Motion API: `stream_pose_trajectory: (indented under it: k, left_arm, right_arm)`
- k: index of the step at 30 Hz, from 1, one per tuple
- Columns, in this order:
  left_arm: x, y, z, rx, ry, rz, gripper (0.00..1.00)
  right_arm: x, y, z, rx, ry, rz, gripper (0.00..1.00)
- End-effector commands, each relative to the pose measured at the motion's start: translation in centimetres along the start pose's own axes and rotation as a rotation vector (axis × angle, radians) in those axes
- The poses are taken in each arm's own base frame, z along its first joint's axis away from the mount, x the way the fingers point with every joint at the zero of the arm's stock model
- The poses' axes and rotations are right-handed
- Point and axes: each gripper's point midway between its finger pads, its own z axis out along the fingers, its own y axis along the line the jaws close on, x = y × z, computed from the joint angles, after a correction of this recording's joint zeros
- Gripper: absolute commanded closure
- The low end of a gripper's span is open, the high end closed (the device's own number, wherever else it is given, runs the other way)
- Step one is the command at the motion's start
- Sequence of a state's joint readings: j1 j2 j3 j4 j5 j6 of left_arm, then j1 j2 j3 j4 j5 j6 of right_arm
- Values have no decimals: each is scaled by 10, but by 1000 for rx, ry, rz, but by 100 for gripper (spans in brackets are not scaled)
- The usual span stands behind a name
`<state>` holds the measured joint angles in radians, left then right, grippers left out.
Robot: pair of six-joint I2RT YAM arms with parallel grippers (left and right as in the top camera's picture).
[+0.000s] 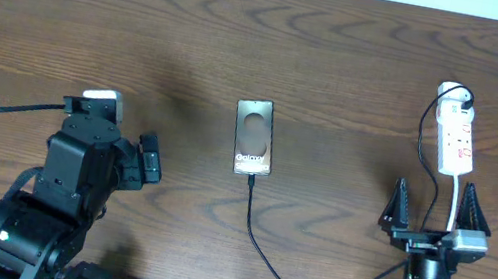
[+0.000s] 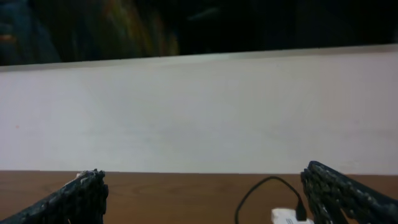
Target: Plug charger to phone and switch on socket
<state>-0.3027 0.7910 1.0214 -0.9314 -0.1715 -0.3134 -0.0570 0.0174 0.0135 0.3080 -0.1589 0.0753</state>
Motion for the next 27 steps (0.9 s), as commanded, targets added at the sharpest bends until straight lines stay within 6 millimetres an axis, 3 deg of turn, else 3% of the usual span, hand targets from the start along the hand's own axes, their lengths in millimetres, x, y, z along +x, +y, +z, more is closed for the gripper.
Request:
stream_pose_trajectory:
  k: [1,16,27]
  left_arm:
    - [0,4,1,-20,-4,3,2]
    - [0,4,1,-20,-4,3,2]
    - [0,4,1,-20,-4,3,2]
  right_arm:
    - [2,3,-1,-11,-2,-49,1]
    - [25,2,-2,-21,90,-246,1]
    - [52,1,-6,-32,201,-273,1]
